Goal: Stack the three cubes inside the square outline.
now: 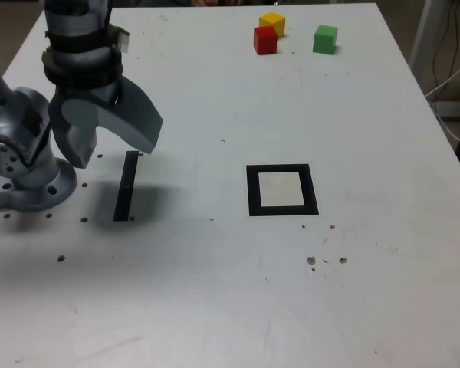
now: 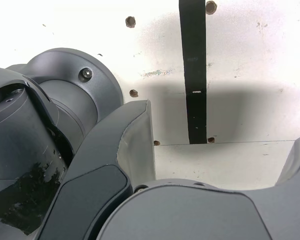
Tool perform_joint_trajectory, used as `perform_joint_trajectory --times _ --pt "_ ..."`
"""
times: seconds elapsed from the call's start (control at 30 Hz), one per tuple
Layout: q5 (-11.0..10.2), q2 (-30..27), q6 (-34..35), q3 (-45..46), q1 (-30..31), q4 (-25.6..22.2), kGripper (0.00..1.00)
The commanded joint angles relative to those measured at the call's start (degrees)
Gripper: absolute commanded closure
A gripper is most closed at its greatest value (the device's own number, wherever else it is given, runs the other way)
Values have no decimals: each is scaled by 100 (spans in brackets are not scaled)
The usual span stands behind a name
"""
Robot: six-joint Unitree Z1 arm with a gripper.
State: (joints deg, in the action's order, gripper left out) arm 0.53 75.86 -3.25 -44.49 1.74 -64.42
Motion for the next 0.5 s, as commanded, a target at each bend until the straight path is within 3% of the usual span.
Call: perform_joint_trajectory --times 0.0,0.47 --pt "15 0 9 -29 -7 -16 3" --pt "100 14 -2 -127 -7 -8 2"
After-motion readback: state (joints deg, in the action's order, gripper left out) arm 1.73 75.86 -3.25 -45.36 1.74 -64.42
